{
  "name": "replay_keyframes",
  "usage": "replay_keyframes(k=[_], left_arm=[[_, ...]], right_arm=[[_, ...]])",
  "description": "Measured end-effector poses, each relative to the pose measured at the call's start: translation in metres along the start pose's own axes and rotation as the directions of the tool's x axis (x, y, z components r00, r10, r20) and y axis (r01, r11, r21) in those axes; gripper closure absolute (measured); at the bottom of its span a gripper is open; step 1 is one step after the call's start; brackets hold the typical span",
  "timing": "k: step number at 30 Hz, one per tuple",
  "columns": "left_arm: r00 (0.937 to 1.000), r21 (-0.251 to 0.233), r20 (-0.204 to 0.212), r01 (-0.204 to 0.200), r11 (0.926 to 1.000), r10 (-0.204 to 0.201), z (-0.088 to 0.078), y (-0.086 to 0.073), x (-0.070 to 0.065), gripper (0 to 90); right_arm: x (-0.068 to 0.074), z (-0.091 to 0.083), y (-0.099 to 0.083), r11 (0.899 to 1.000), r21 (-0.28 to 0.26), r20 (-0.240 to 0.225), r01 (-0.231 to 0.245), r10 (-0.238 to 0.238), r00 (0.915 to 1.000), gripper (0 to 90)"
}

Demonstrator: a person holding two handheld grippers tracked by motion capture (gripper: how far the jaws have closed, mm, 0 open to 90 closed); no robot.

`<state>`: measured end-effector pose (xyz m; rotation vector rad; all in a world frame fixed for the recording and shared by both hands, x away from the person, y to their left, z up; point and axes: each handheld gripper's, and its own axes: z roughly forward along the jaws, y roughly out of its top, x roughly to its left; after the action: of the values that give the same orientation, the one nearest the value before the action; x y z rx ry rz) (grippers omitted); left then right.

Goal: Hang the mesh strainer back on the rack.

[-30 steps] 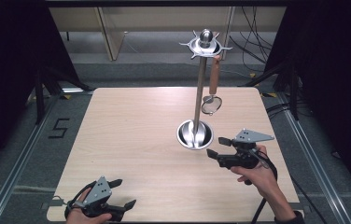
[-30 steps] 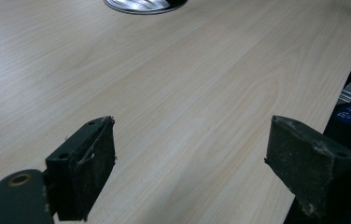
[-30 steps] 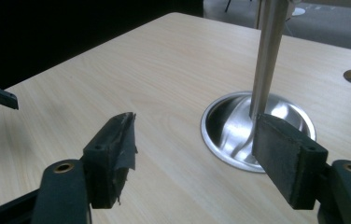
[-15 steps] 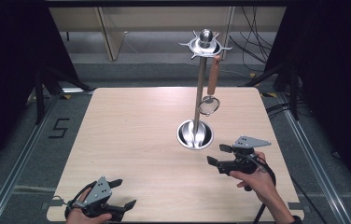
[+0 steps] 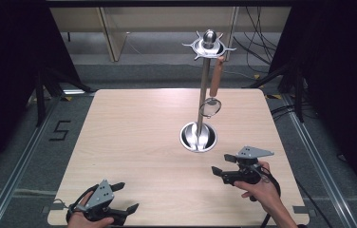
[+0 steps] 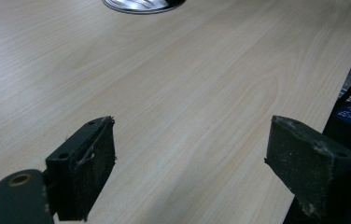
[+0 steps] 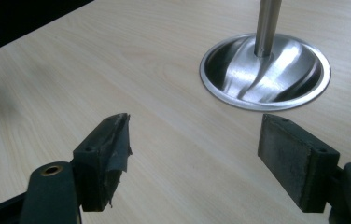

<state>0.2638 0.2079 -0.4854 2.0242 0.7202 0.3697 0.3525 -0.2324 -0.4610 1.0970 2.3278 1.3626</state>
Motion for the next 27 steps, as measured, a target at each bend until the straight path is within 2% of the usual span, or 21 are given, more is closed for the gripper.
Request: replay_keyframes(k=[2, 3, 6, 8, 11, 12, 13, 14, 15, 16, 18, 19, 20, 21, 22, 23, 24, 25, 26, 27], left_arm=[[1.0000, -0.007, -0.002, 0.007, 1.0000, -0.007, 0.001, 0.000, -0.001, 15.2], [1.0000, -0.011, -0.001, 0.007, 0.9999, -0.007, 0.001, 0.000, -0.001, 15.2], [1.0000, -0.010, -0.001, 0.005, 0.9999, -0.005, 0.001, 0.000, 0.000, 15.2], [1.0000, -0.011, -0.001, 0.006, 0.9999, -0.006, 0.001, 0.000, -0.001, 15.2], [1.0000, -0.002, -0.001, -0.005, 1.0000, 0.005, 0.001, 0.000, 0.000, 15.2], [1.0000, -0.012, -0.001, 0.007, 0.9999, -0.007, 0.001, 0.000, -0.001, 15.2], [1.0000, -0.007, -0.001, 0.005, 1.0000, -0.005, 0.001, 0.000, -0.001, 15.2], [1.0000, -0.007, -0.001, 0.005, 1.0000, -0.005, 0.001, 0.000, -0.001, 15.2], [1.0000, -0.011, 0.000, 0.006, 0.9999, -0.006, 0.001, 0.000, -0.001, 15.2], [1.0000, -0.011, -0.001, 0.007, 0.9999, -0.007, 0.001, 0.000, -0.001, 15.2], [1.0000, -0.007, 0.000, 0.007, 1.0000, -0.007, 0.001, 0.000, -0.001, 15.2], [1.0000, 0.002, -0.001, -0.006, 1.0000, 0.006, 0.000, 0.000, 0.000, 15.2], [1.0000, -0.007, -0.001, 0.006, 1.0000, -0.006, 0.001, 0.000, -0.001, 15.2], [1.0000, -0.006, -0.001, 0.005, 1.0000, -0.005, 0.001, 0.000, -0.001, 15.2], [1.0000, -0.007, -0.002, 0.005, 1.0000, -0.005, 0.001, 0.000, 0.000, 15.1], [1.0000, -0.007, -0.002, 0.005, 1.0000, -0.005, 0.001, 0.000, 0.000, 15.2], [1.0000, -0.008, -0.002, 0.004, 1.0000, -0.004, 0.001, 0.000, 0.000, 15.2], [1.0000, -0.007, -0.001, 0.005, 1.0000, -0.005, 0.001, 0.000, 0.000, 15.1], [1.0000, -0.001, -0.001, -0.002, 1.0000, 0.002, 0.001, 0.000, 0.000, 15.2], [1.0000, 0.002, -0.001, -0.005, 1.0000, 0.005, 0.001, 0.000, 0.000, 15.2]], right_arm=[[0.001, 0.000, -0.003, 1.000, 0.006, 0.004, -0.006, 0.006, 1.0000, 26.2], [0.003, -0.001, -0.004, 1.000, 0.019, -0.007, -0.023, 0.023, 0.9997, 26.2], [0.002, 0.001, -0.008, 1.000, 0.017, -0.028, -0.008, 0.009, 0.9996, 26.2], [0.005, 0.000, -0.011, 0.999, 0.041, -0.017, -0.016, 0.017, 0.9997, 26.2], [0.003, 0.000, -0.016, 0.999, 0.038, -0.014, -0.001, 0.001, 0.9999, 25.7], [0.004, -0.001, -0.017, 0.999, 0.048, -0.010, -0.016, 0.017, 0.9998, 25.5], [0.004, 0.000, -0.019, 0.999, 0.043, -0.011, -0.003, 0.003, 0.9999, 24.9], [0.006, -0.001, -0.021, 0.998, 0.054, -0.012, -0.035, 0.036, 0.9993, 23.9], [0.005, 0.000, -0.022, 0.999, 0.049, -0.038, -0.023, 0.025, 0.9990, 23.2], [0.004, 0.000, -0.023, 0.999, 0.049, -0.041, -0.001, 0.003, 0.9992, 22.4], [0.005, -0.001, -0.026, 0.999, 0.051, -0.028, 0.001, 0.000, 0.9996, 19.4], [0.006, -0.001, -0.028, 0.999, 0.048, -0.026, 0.003, -0.002, 0.9997, 17.9], [0.007, -0.003, -0.029, 0.998, 0.061, -0.006, 0.000, 0.000, 1.0000, 16.5], [0.010, -0.003, -0.031, 0.997, 0.073, 0.001, -0.023, 0.023, 0.9997, 16.3], [0.008, -0.003, -0.033, 0.998, 0.067, 0.004, 0.017, -0.017, 0.9999, 16.5], [0.009, -0.003, -0.035, 0.998, 0.065, -0.001, 0.012, -0.012, 0.9999, 16.4], [0.012, -0.005, -0.037, 0.996, 0.087, -0.007, -0.008, 0.009, 0.9999, 16.4], [0.012, -0.004, -0.038, 0.997, 0.083, -0.013, 0.005, -0.004, 0.9999, 16.4], [0.011, -0.006, -0.039, 0.996, 0.084, 0.001, 0.029, -0.029, 0.9996, 16.4], [0.013, -0.006, -0.040, 0.996, 0.084, -0.002, 0.017, -0.017, 0.9999, 16.4]])
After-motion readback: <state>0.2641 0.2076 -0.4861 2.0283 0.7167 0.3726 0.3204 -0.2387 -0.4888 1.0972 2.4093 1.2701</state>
